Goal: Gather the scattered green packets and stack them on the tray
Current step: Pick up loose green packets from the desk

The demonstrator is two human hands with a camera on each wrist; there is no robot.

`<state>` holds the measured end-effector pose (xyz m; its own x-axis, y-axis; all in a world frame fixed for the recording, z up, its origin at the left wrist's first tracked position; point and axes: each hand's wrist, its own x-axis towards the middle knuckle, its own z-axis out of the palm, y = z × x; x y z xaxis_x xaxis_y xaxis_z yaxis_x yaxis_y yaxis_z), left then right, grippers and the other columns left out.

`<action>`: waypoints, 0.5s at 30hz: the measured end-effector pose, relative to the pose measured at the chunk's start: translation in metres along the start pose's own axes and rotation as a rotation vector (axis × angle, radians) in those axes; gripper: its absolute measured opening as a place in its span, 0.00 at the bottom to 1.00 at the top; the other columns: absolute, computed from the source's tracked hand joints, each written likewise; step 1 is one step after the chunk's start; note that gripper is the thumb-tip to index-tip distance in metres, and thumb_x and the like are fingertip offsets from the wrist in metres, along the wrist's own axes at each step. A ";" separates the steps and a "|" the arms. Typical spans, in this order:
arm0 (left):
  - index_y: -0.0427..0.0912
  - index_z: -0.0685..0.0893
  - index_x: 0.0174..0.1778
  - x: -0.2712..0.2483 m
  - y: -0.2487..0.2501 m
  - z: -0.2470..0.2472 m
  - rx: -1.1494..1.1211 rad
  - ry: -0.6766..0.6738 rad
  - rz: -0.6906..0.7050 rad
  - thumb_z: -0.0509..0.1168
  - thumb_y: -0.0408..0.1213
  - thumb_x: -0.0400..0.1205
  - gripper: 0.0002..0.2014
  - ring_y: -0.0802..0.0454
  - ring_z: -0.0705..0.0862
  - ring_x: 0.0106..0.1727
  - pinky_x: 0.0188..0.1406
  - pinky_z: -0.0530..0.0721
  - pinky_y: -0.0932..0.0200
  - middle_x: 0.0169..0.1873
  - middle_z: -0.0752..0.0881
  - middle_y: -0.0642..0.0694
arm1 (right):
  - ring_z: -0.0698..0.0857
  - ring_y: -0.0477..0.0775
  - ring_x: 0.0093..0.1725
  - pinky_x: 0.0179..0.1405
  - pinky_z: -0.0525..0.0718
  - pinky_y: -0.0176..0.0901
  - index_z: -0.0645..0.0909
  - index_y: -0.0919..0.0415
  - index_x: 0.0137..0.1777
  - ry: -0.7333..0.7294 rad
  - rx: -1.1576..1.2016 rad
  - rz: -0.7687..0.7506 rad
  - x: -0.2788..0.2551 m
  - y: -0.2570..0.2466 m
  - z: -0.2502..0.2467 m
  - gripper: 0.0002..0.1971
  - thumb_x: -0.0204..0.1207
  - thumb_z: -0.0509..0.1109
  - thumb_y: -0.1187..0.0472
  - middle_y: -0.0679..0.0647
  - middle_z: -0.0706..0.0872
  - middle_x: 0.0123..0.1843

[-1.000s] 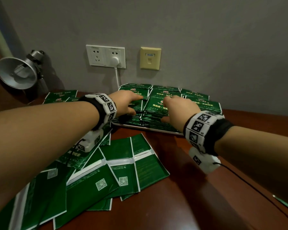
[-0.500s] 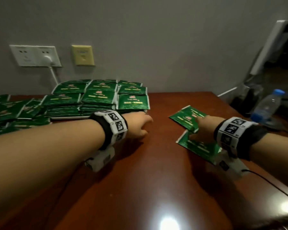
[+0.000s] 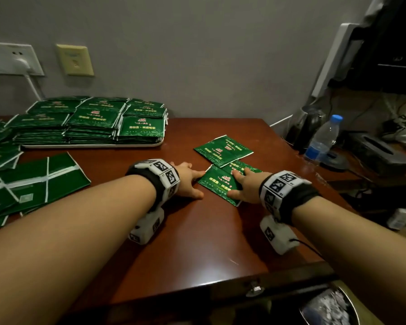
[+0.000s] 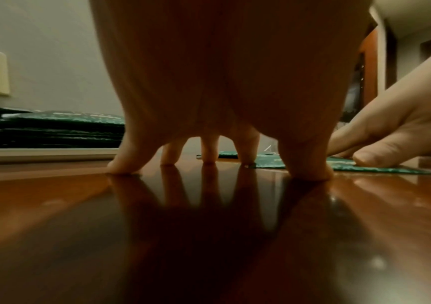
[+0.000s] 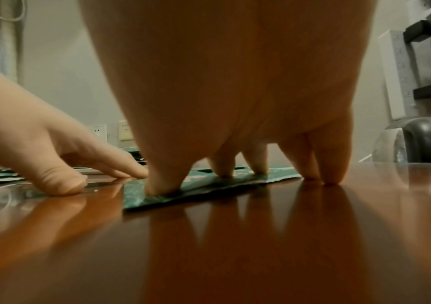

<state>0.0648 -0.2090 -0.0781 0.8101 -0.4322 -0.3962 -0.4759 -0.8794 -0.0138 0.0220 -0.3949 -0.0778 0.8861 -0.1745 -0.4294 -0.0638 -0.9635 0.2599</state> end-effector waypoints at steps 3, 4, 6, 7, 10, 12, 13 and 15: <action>0.62 0.50 0.85 -0.002 0.003 -0.002 -0.015 0.009 -0.014 0.62 0.63 0.80 0.40 0.34 0.53 0.83 0.81 0.50 0.40 0.85 0.51 0.39 | 0.61 0.65 0.83 0.77 0.67 0.61 0.40 0.47 0.87 0.017 -0.007 -0.003 0.000 0.001 -0.001 0.44 0.78 0.52 0.28 0.56 0.48 0.88; 0.62 0.51 0.85 -0.002 0.003 -0.002 -0.024 0.012 -0.017 0.63 0.63 0.80 0.40 0.35 0.52 0.84 0.81 0.50 0.41 0.85 0.51 0.40 | 0.63 0.65 0.82 0.76 0.69 0.60 0.42 0.47 0.87 0.033 0.004 0.002 0.001 0.002 -0.001 0.45 0.77 0.54 0.27 0.57 0.51 0.87; 0.61 0.52 0.85 -0.003 0.002 -0.002 -0.044 0.022 -0.014 0.64 0.62 0.79 0.41 0.37 0.51 0.84 0.81 0.50 0.42 0.85 0.51 0.39 | 0.68 0.66 0.79 0.72 0.74 0.61 0.46 0.49 0.87 0.071 0.047 0.014 0.003 0.002 -0.001 0.49 0.73 0.59 0.26 0.58 0.58 0.85; 0.60 0.52 0.85 -0.003 0.002 -0.001 -0.050 0.028 -0.011 0.64 0.62 0.79 0.41 0.38 0.51 0.84 0.81 0.50 0.43 0.85 0.51 0.39 | 0.70 0.66 0.77 0.71 0.75 0.61 0.48 0.51 0.86 0.095 0.078 0.026 0.004 0.002 -0.001 0.52 0.70 0.62 0.25 0.58 0.60 0.83; 0.61 0.53 0.85 -0.001 0.000 0.000 -0.062 0.036 -0.016 0.65 0.63 0.78 0.42 0.40 0.54 0.84 0.80 0.56 0.46 0.85 0.52 0.39 | 0.70 0.66 0.76 0.73 0.72 0.61 0.51 0.58 0.85 0.156 0.160 0.081 0.008 0.005 0.000 0.61 0.60 0.68 0.21 0.61 0.66 0.81; 0.61 0.54 0.85 -0.001 0.000 0.001 -0.061 0.044 -0.026 0.66 0.63 0.77 0.42 0.40 0.55 0.84 0.80 0.58 0.47 0.85 0.53 0.39 | 0.72 0.65 0.75 0.72 0.73 0.57 0.53 0.60 0.84 0.149 0.199 0.086 0.008 0.008 -0.004 0.64 0.57 0.69 0.20 0.61 0.70 0.79; 0.60 0.54 0.85 -0.001 0.000 0.002 -0.060 0.046 -0.031 0.66 0.63 0.77 0.42 0.40 0.55 0.84 0.80 0.58 0.47 0.85 0.53 0.39 | 0.74 0.65 0.74 0.70 0.73 0.56 0.54 0.61 0.84 0.131 0.214 0.081 0.007 0.009 -0.006 0.63 0.57 0.70 0.21 0.60 0.72 0.78; 0.56 0.54 0.85 -0.002 0.001 0.002 -0.057 0.056 -0.038 0.66 0.63 0.77 0.43 0.40 0.56 0.84 0.80 0.58 0.47 0.85 0.53 0.40 | 0.78 0.63 0.70 0.68 0.77 0.55 0.62 0.61 0.81 0.105 0.210 0.072 0.005 0.008 -0.011 0.60 0.56 0.69 0.20 0.59 0.77 0.74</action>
<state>0.0620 -0.2083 -0.0795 0.8457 -0.4072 -0.3448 -0.4254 -0.9047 0.0250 0.0304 -0.4015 -0.0683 0.9181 -0.2329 -0.3208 -0.2129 -0.9723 0.0966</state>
